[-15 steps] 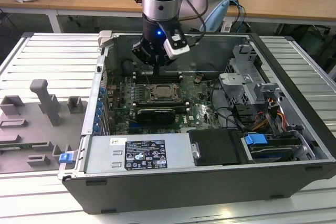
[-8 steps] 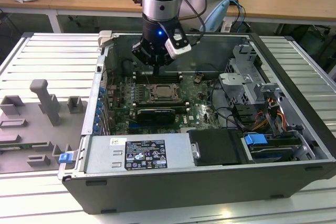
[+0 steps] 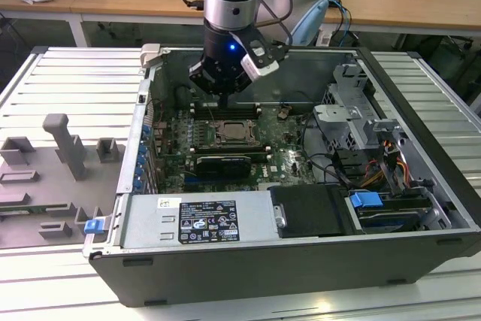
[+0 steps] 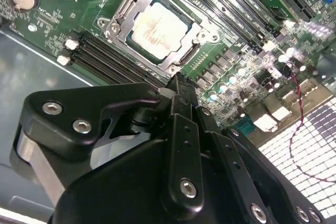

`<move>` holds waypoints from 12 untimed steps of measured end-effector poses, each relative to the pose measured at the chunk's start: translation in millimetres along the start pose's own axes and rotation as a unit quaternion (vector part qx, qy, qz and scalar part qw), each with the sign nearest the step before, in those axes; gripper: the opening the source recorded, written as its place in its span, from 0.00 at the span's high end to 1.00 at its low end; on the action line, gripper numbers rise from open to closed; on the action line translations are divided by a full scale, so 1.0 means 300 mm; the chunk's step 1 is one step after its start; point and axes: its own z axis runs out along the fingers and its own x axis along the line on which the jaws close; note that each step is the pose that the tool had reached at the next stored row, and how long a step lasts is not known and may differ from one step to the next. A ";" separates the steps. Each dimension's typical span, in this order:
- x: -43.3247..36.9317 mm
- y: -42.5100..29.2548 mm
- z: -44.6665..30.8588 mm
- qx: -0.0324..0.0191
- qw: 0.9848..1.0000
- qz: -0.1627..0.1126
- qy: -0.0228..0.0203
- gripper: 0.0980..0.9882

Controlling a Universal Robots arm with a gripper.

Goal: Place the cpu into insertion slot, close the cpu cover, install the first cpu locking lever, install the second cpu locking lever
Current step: 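Install the first cpu locking lever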

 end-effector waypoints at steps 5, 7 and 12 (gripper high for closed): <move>0.000 0.000 0.000 0.000 0.999 -0.033 0.002 0.99; 0.000 0.000 0.000 0.001 0.999 -0.045 0.003 0.99; 0.000 0.000 0.000 0.001 0.995 -0.098 0.006 0.99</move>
